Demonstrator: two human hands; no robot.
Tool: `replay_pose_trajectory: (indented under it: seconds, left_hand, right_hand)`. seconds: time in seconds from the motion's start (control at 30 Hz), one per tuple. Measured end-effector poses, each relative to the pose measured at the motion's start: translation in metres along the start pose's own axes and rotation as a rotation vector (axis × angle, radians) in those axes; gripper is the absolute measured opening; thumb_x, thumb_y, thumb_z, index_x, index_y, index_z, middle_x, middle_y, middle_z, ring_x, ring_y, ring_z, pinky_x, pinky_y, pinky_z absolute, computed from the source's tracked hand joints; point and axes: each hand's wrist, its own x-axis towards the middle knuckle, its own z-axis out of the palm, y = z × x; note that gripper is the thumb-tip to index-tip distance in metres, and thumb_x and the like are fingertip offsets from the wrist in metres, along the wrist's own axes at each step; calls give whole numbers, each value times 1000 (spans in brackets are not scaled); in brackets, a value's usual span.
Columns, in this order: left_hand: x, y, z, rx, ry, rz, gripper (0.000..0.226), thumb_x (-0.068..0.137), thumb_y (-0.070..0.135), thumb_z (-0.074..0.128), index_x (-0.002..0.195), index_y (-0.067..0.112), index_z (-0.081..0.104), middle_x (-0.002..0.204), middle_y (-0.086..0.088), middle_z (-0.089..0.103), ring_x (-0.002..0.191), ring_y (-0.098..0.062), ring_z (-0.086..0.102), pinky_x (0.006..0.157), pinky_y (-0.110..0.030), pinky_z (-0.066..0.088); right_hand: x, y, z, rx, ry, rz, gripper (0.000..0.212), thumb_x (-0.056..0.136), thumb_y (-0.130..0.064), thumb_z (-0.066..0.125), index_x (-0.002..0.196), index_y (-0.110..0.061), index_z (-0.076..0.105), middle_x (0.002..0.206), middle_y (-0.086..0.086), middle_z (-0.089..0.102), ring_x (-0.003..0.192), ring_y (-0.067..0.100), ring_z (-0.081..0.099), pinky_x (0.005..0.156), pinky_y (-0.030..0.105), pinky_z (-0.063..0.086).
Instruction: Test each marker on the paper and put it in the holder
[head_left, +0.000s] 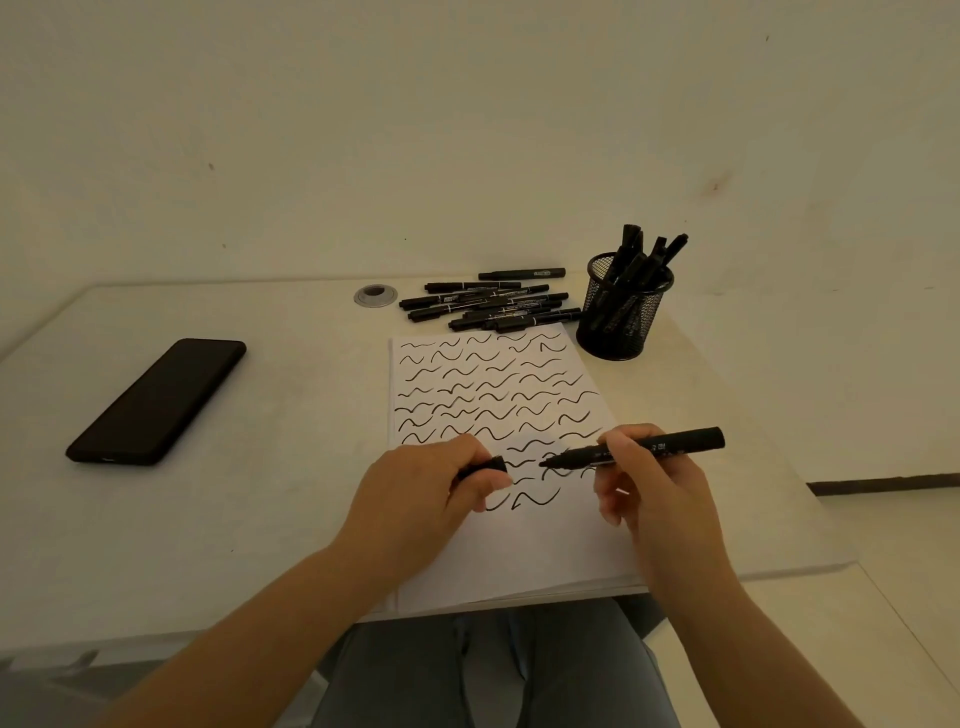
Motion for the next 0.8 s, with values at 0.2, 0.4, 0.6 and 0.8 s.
replay_pose_trajectory:
  seconds: [0.2,0.4,0.6,0.8]
  left_hand:
    - [-1,11,-2,-12,11,30,56,73,68,21,88,29,58,61,25,52,58,4,51,56,-6,34]
    - [-2,16,-1,32,-5,49,43,72,70,19,83,39,46,58,27,45,56,5,47,54,-6,32]
    - [-1,24,-5,125,51,181,45,86,56,33,86,21,63,66,19,50,55,3,40,56,-7,27]
    - [4,42,-8,113,183,209,48,90,46,28,81,11,59,68,10,42,59,-6,37,55,-10,27]
  right_hand:
    - [-2,-1,9,140,-27,67,14,83,-17,54,72,-14,61,48,2,57,40,12,50,37,19,42]
    - [-3,2,15,152,-126,63,17,70,-28,58,74,-12,60,48,4,58,40,14,51,38,20,44]
    - [-3,-8,20,146,-204,96,27,78,-29,56,54,-16,58,40,3,51,33,13,44,36,20,38]
    - [4,-19,39,315,-85,120,49,89,-15,42,42,-14,56,32,3,42,27,12,35,36,18,34]
